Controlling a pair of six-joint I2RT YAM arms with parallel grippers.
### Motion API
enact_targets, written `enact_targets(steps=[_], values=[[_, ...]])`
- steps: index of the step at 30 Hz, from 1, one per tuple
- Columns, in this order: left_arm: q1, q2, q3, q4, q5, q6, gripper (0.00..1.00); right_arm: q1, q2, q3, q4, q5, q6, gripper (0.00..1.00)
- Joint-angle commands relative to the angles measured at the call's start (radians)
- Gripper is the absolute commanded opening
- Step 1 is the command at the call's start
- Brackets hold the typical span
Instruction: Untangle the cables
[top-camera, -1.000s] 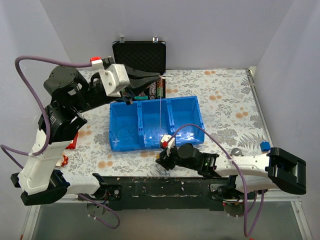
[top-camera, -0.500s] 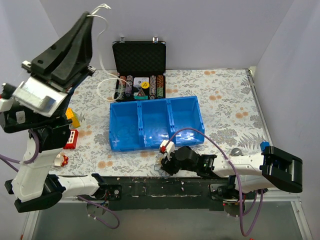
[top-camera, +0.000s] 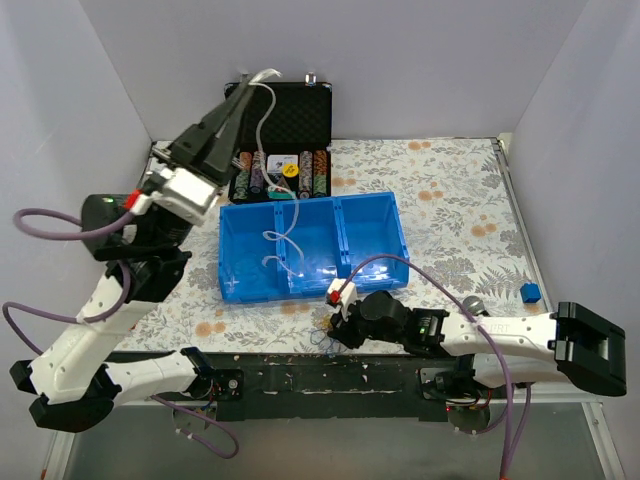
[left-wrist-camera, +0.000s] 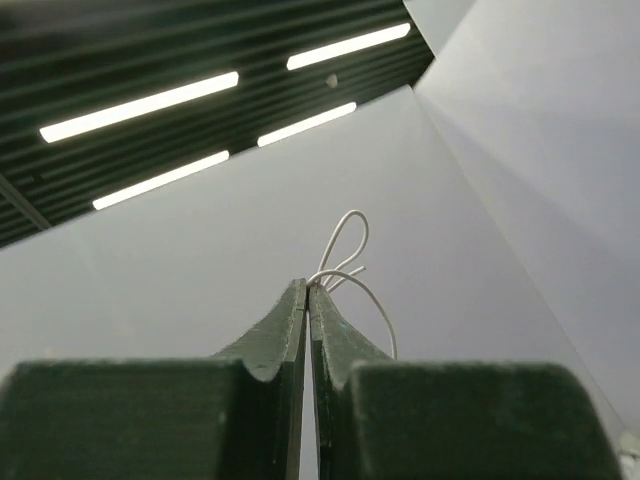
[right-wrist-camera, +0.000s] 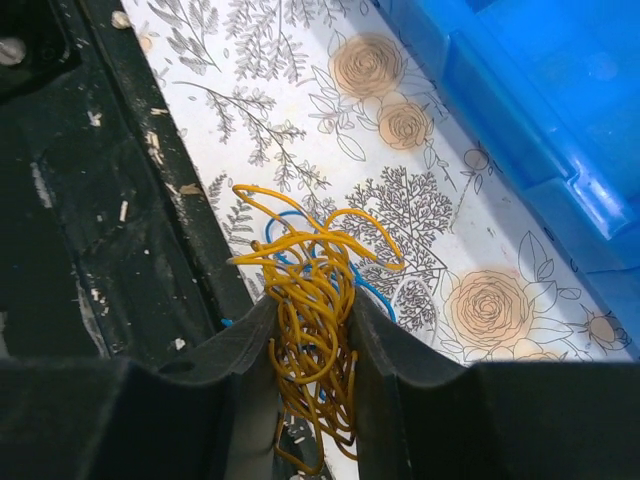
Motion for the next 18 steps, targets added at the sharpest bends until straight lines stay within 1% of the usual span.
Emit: enact_targets(steps=[1, 7, 8, 11, 15, 18], values=[[0.001, -0.030, -0.108, 0.009, -0.068, -0.010, 0.00, 0.003, -0.084, -0.006, -0.030, -0.031, 0.021, 0.34], [0.001, -0.026, -0.217, 0.036, -0.100, -0.030, 0.00, 0.003, -0.203, -0.050, -0.068, -0.031, 0.059, 0.31], [0.001, -0.021, -0.231, 0.038, -0.105, -0.059, 0.00, 0.003, -0.221, -0.059, -0.074, -0.027, 0.068, 0.31], [0.000, -0.015, -0.260, 0.030, -0.102, -0.073, 0.00, 0.003, -0.278, -0.088, -0.087, -0.021, 0.088, 0.31], [0.001, 0.002, -0.303, 0.035, -0.115, -0.091, 0.00, 0.003, -0.325, -0.130, -0.082, -0.012, 0.108, 0.31], [0.000, 0.020, -0.365, 0.064, -0.114, -0.090, 0.00, 0.004, -0.339, -0.139, -0.088, -0.007, 0.115, 0.30]])
